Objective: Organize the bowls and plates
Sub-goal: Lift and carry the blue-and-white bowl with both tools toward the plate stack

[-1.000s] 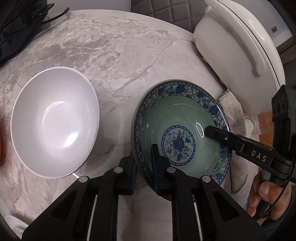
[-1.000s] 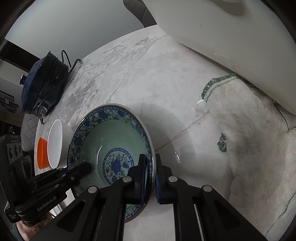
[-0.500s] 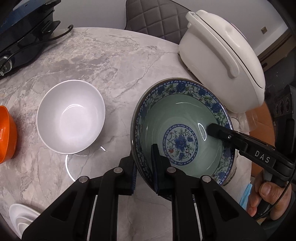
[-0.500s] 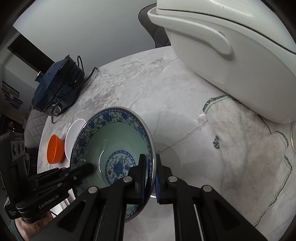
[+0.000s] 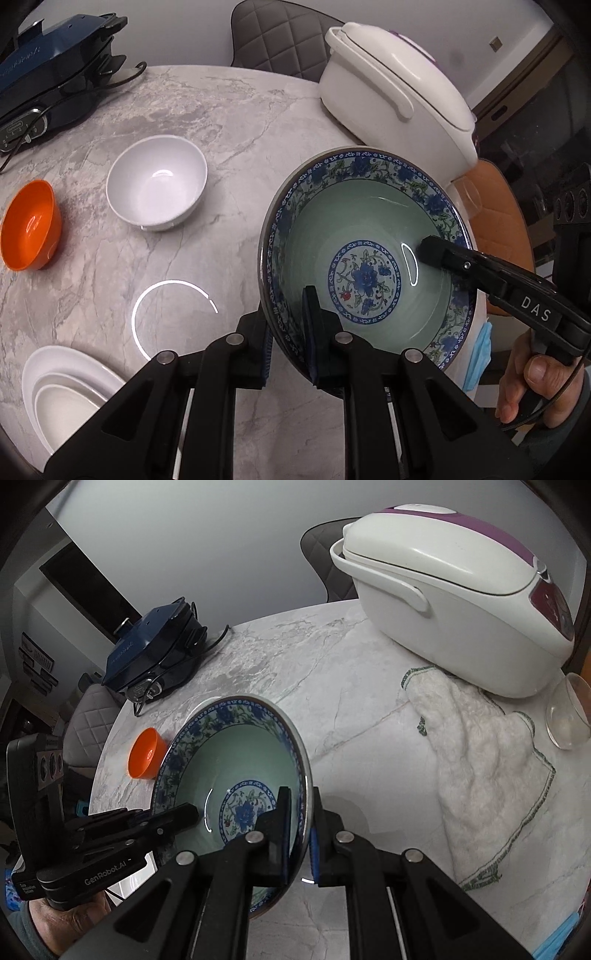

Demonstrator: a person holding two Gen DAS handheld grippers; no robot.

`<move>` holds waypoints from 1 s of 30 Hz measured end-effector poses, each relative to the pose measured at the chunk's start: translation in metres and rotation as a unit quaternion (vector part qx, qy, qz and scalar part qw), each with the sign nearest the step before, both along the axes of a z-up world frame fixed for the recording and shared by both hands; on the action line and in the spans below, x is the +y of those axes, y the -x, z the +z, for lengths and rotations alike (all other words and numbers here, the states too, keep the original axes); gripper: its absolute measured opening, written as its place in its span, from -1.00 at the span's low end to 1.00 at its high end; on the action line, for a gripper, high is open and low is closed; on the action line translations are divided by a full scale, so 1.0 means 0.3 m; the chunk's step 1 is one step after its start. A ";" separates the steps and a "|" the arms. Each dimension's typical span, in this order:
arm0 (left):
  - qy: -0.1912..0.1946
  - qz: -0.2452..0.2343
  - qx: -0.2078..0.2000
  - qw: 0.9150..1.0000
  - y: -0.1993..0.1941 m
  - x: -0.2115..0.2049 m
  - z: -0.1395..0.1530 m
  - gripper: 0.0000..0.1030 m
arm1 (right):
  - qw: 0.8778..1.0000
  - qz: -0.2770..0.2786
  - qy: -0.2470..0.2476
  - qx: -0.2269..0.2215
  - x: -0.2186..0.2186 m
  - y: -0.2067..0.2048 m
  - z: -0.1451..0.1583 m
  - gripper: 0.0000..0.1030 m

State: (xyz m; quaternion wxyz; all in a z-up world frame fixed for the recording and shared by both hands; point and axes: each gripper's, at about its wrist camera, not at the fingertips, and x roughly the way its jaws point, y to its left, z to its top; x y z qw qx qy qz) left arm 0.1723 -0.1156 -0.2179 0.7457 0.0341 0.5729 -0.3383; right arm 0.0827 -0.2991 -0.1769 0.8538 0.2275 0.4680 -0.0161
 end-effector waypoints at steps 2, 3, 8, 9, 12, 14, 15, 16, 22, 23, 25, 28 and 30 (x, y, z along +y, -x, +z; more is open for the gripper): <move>-0.008 -0.005 0.010 1.000 0.046 0.011 -0.036 -0.74 | 1.000 0.001 -0.005 0.008 0.014 0.036 -0.029 -0.80; -0.013 -0.010 0.013 1.000 0.071 0.013 -0.056 -0.74 | 1.000 -0.001 -0.010 0.014 0.020 0.059 -0.052 -0.80; -0.041 -0.039 0.023 0.998 0.186 0.011 -0.163 -0.74 | 0.998 -0.004 -0.028 0.050 0.048 0.167 -0.176 -0.78; -0.045 -0.044 0.024 0.998 0.208 0.012 -0.182 -0.74 | 0.998 -0.004 -0.030 0.055 0.053 0.186 -0.198 -0.78; -0.057 -0.054 0.027 0.997 0.255 0.008 -0.226 -0.74 | 0.997 -0.004 -0.036 0.065 0.062 0.228 -0.261 -0.77; -0.061 -0.055 0.028 0.996 0.272 0.012 -0.248 -0.74 | 0.997 -0.005 -0.039 0.070 0.066 0.242 -0.292 -0.77; -0.062 -0.056 0.029 0.996 0.279 0.014 -0.257 -0.74 | 0.997 -0.004 -0.038 0.070 0.069 0.247 -0.301 -0.76; -0.063 -0.056 0.028 0.996 0.278 0.017 -0.271 -0.73 | 0.997 -0.002 -0.036 0.070 0.071 0.251 -0.308 -0.76; -0.072 -0.048 0.032 0.996 0.274 0.026 -0.319 -0.73 | 0.997 0.008 -0.037 0.072 0.082 0.264 -0.354 -0.76; -0.073 -0.046 0.032 0.996 0.267 0.025 -0.318 -0.73 | 0.997 0.011 -0.036 0.071 0.084 0.264 -0.360 -0.76; -0.075 -0.042 0.029 0.996 0.269 0.024 -0.322 -0.73 | 0.997 0.014 -0.034 0.071 0.090 0.266 -0.372 -0.75; -0.077 -0.038 0.025 0.996 0.268 0.019 -0.329 -0.73 | 0.997 0.021 -0.031 0.070 0.094 0.275 -0.385 -0.75; -0.078 -0.036 0.023 0.996 0.270 0.014 -0.331 -0.72 | 0.997 0.025 -0.029 0.069 0.094 0.278 -0.393 -0.74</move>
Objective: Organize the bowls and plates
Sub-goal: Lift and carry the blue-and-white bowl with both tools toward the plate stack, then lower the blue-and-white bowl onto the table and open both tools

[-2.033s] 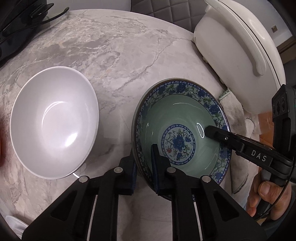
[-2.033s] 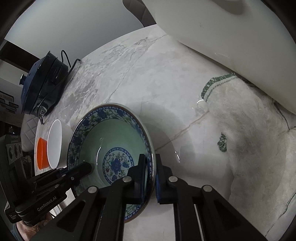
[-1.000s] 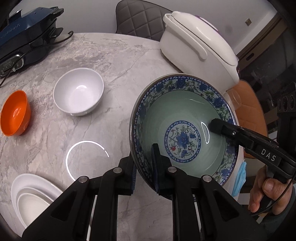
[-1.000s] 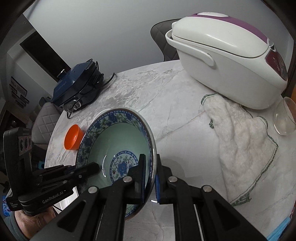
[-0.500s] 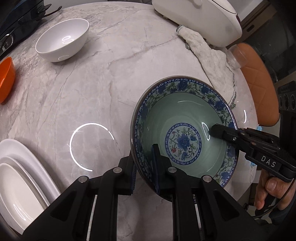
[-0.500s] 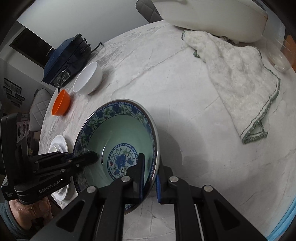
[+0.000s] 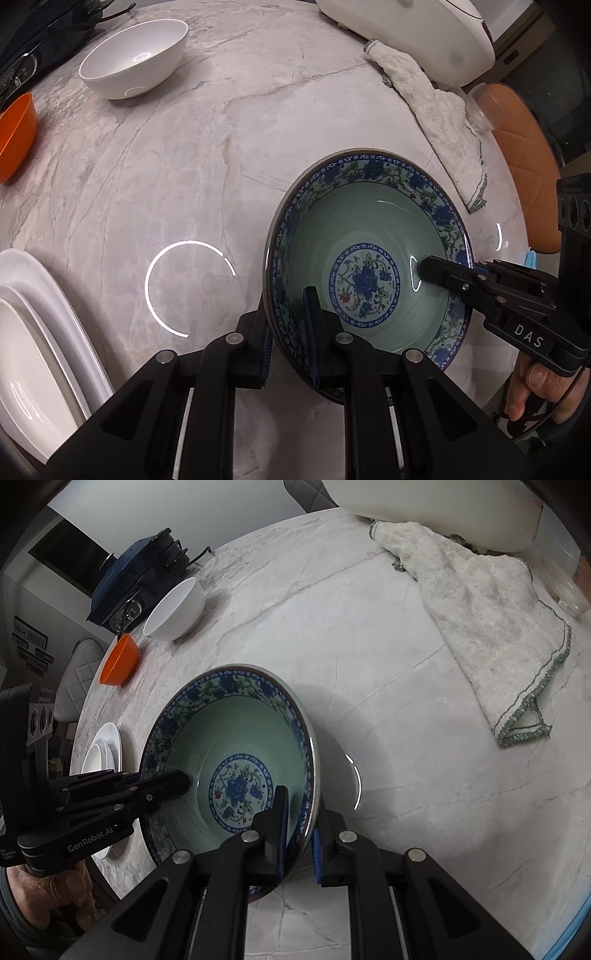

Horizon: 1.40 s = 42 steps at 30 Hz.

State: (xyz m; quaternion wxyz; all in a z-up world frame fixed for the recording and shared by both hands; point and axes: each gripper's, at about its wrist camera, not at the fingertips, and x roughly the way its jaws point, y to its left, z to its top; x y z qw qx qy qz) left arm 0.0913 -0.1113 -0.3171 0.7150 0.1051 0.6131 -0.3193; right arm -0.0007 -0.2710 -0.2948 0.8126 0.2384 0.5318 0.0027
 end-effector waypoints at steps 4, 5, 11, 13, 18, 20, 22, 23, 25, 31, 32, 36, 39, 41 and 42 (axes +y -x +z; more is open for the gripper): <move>0.001 0.012 0.004 1.000 0.000 0.006 0.001 -0.12 | 1.000 0.003 0.002 -0.012 -0.004 0.011 0.006 -0.42; 0.003 0.014 0.003 1.000 0.002 0.010 0.009 0.36 | 1.000 0.001 0.000 -0.014 -0.009 0.015 0.010 -0.23; 0.032 0.028 -0.005 0.999 -0.001 0.059 0.154 0.65 | 0.998 -0.024 -0.007 -0.050 -0.069 0.081 0.084 0.22; 0.050 0.036 -0.009 0.998 -0.010 0.084 0.214 0.84 | 0.998 -0.031 -0.008 -0.063 -0.093 0.106 0.107 0.34; 0.060 0.052 -0.013 0.997 -0.018 0.160 0.298 0.99 | 0.997 -0.051 -0.002 -0.050 -0.138 0.128 0.114 0.42; 0.058 0.060 -0.018 0.996 -0.012 0.196 0.311 0.99 | 0.997 -0.057 0.003 -0.044 -0.144 0.125 0.112 0.42; 0.055 0.064 -0.025 0.996 -0.017 0.234 0.323 0.99 | 0.997 -0.067 0.007 -0.041 -0.146 0.124 0.119 0.42; 0.058 0.068 -0.030 0.996 -0.023 0.252 0.331 0.99 | 0.996 -0.073 0.008 -0.040 -0.144 0.120 0.124 0.42; 0.057 0.081 -0.027 0.995 -0.049 0.303 0.338 0.99 | 0.996 -0.082 0.009 -0.044 -0.132 0.107 0.138 0.42; 0.056 0.150 -0.024 0.987 -0.254 0.543 0.333 0.99 | 0.993 -0.101 0.029 -0.063 -0.037 0.044 0.218 0.42; 0.058 0.161 -0.024 0.985 -0.298 0.598 0.330 0.99 | 0.992 -0.106 0.030 -0.065 -0.016 0.026 0.234 0.42; 0.041 0.164 -0.032 0.985 -0.484 0.792 0.302 0.99 | 0.991 -0.111 0.010 -0.075 0.094 -0.087 0.314 0.42; 0.039 0.166 -0.041 0.984 -0.634 0.916 0.283 0.95 | 0.993 -0.076 0.006 -0.091 0.232 -0.241 0.379 0.42; 0.037 0.156 -0.056 0.986 -0.735 0.971 0.278 0.95 | 0.994 -0.049 0.002 -0.101 0.336 -0.367 0.416 0.42; 0.032 0.150 -0.064 0.986 -0.785 0.988 0.275 0.95 | 0.995 -0.033 -0.003 -0.099 0.388 -0.439 0.426 0.42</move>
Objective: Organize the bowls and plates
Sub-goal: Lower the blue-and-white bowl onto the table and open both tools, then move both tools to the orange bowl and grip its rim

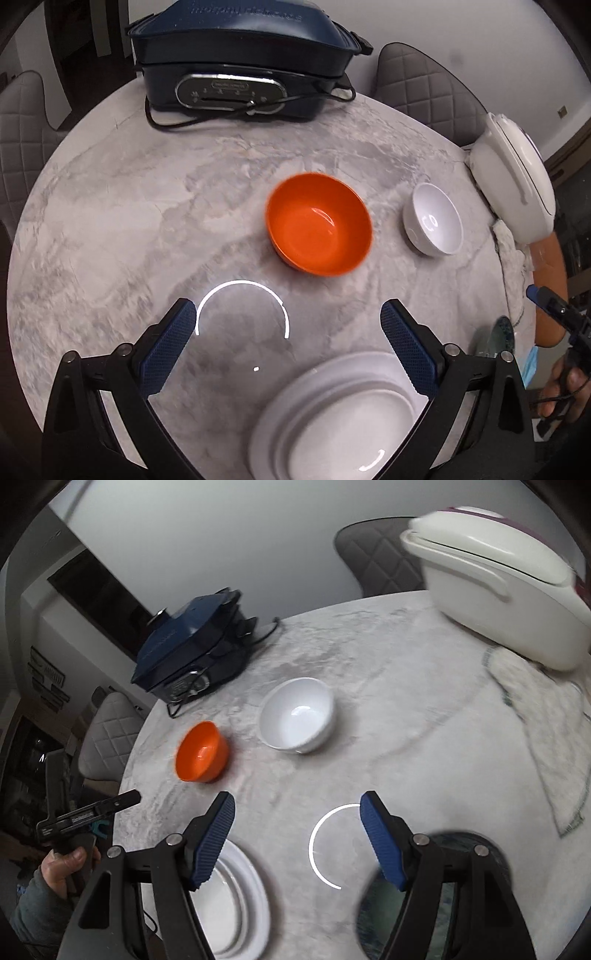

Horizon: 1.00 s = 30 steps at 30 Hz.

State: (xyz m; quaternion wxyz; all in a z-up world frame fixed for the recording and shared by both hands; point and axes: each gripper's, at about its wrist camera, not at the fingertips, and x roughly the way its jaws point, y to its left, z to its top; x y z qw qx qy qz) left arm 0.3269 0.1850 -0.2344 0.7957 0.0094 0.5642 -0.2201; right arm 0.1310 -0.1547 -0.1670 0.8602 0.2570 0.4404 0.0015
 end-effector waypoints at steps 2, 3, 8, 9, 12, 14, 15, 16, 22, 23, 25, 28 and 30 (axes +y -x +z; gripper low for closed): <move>0.004 -0.014 -0.002 1.000 -0.090 0.019 -0.013 0.95 | 1.000 0.021 -0.006 0.014 0.091 -0.143 0.003 0.42; 0.002 -0.024 -0.001 1.000 -0.128 0.022 -0.025 0.95 | 0.999 0.025 -0.011 0.023 0.131 -0.208 0.001 0.42; 0.009 -0.050 0.022 0.998 -0.262 0.006 -0.119 0.95 | 0.996 0.068 0.002 0.055 0.321 -0.459 -0.072 0.40; 0.013 -0.053 0.034 0.998 -0.284 0.002 -0.147 0.95 | 0.995 0.068 0.002 0.069 0.338 -0.497 -0.106 0.33; 0.017 -0.059 0.060 0.996 -0.323 -0.015 -0.216 0.95 | 0.992 0.049 -0.020 0.115 0.340 -0.563 -0.211 0.21; 0.014 -0.060 0.057 0.996 -0.320 -0.019 -0.233 0.95 | 0.990 0.039 -0.033 0.132 0.331 -0.583 -0.259 0.18; 0.012 -0.060 0.055 0.997 -0.325 -0.020 -0.238 0.94 | 0.989 0.040 -0.033 0.137 0.336 -0.592 -0.276 0.18; 0.012 -0.059 0.051 0.997 -0.331 -0.018 -0.241 0.92 | 0.989 0.043 -0.031 0.140 0.341 -0.599 -0.289 0.17; 0.000 -0.062 0.062 0.996 -0.357 -0.027 -0.288 0.11 | 0.986 0.046 -0.034 0.159 0.344 -0.655 -0.359 -0.03; -0.005 -0.063 0.061 0.996 -0.361 -0.036 -0.295 0.11 | 0.985 0.047 -0.036 0.163 0.344 -0.664 -0.369 -0.04; -0.007 -0.067 0.060 0.996 -0.360 -0.043 -0.299 0.07 | 0.983 0.048 -0.044 0.169 0.346 -0.675 -0.386 -0.06; -0.001 -0.075 0.067 0.995 -0.357 -0.053 -0.310 -0.07 | 0.982 0.054 -0.045 0.175 0.354 -0.682 -0.406 -0.26; 0.002 -0.082 0.071 0.994 -0.356 -0.063 -0.318 -0.14 | 0.980 0.059 -0.053 0.182 0.359 -0.687 -0.422 -0.47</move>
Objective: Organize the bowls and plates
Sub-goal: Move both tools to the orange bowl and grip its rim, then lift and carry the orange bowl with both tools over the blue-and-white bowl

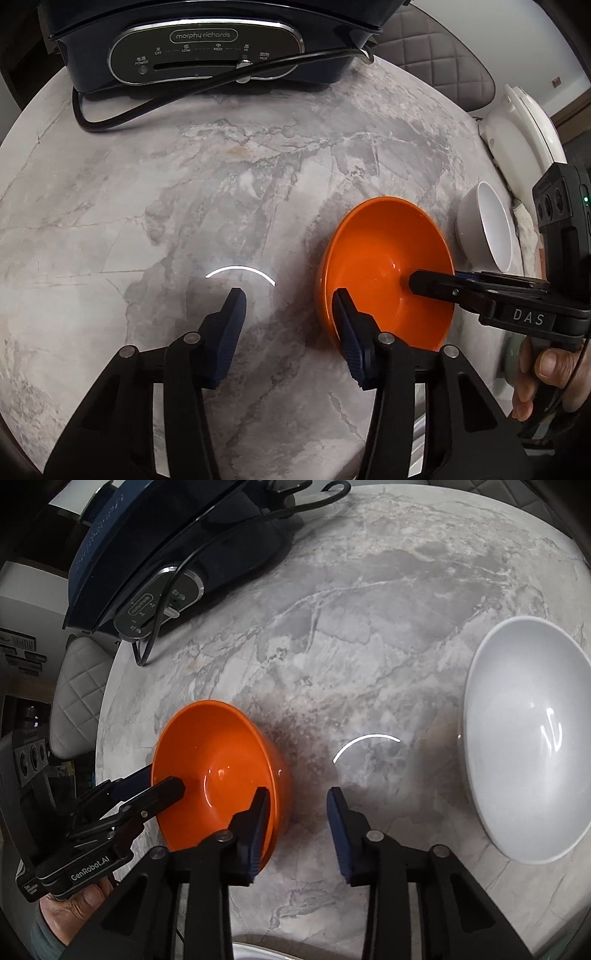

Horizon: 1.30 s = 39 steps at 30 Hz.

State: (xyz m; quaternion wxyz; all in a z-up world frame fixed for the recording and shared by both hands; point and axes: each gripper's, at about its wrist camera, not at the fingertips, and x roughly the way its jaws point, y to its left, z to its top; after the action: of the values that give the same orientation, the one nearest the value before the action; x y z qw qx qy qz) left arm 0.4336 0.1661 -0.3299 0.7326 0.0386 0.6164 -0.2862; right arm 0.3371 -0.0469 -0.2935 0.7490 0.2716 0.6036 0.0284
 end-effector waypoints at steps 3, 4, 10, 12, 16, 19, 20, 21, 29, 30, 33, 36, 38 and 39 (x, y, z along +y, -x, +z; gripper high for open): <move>0.007 -0.005 0.006 1.000 -0.001 -0.018 -0.002 -0.38 | 1.000 0.012 -0.002 -0.007 0.020 -0.008 0.008 -0.72; 0.007 -0.007 0.008 1.000 0.000 -0.024 -0.002 -0.55 | 1.000 0.014 0.000 -0.008 0.025 -0.009 0.011 -0.73; 0.006 -0.014 0.013 1.000 0.014 -0.048 -0.001 -0.84 | 1.000 0.013 -0.006 -0.010 0.037 -0.017 0.011 -0.74; 0.006 -0.012 0.016 1.000 0.017 -0.051 -0.001 -0.84 | 1.000 0.009 -0.011 -0.010 0.032 -0.012 0.009 -0.75; 0.000 -0.010 0.017 1.000 0.029 -0.052 0.009 -0.85 | 1.000 0.006 -0.006 -0.011 0.033 -0.007 0.022 -0.76; 0.006 -0.003 0.020 1.000 0.036 -0.050 0.029 -0.85 | 1.000 0.001 -0.006 -0.014 0.026 0.003 0.043 -0.76; 0.006 -0.004 0.018 1.000 0.041 -0.051 0.041 -0.85 | 1.000 0.000 -0.006 -0.017 0.025 0.006 0.052 -0.76; 0.005 -0.005 0.015 1.000 0.046 -0.056 0.053 -0.85 | 1.000 -0.002 -0.005 -0.020 0.022 0.012 0.061 -0.76; 0.014 -0.015 0.007 1.000 0.121 -0.112 0.164 -0.85 | 0.999 -0.028 -0.006 -0.040 -0.023 0.100 0.142 -0.76; 0.016 -0.019 0.005 1.000 0.137 -0.124 0.179 -0.85 | 0.998 -0.034 -0.006 -0.044 -0.034 0.119 0.156 -0.76; 0.022 -0.030 -0.001 0.999 0.191 -0.166 0.225 -0.85 | 0.997 -0.052 -0.008 -0.054 -0.072 0.178 0.192 -0.75; 0.028 -0.039 -0.005 0.999 0.253 -0.216 0.266 -0.85 | 0.996 -0.067 -0.009 -0.064 -0.108 0.251 0.226 -0.75; 0.032 -0.046 -0.006 0.998 0.299 -0.251 0.295 -0.85 | 0.995 -0.075 -0.010 -0.071 -0.137 0.306 0.248 -0.75; 0.034 -0.049 -0.007 0.998 0.328 -0.270 0.310 -0.85 | 0.994 -0.079 -0.010 -0.074 -0.152 0.333 0.259 -0.76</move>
State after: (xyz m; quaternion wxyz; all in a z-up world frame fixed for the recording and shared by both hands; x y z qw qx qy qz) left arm 0.3353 0.0852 -0.2368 0.7227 0.0452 0.5988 -0.3422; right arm 0.2371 -0.0927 -0.2159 0.7888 0.3227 0.5231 -0.0046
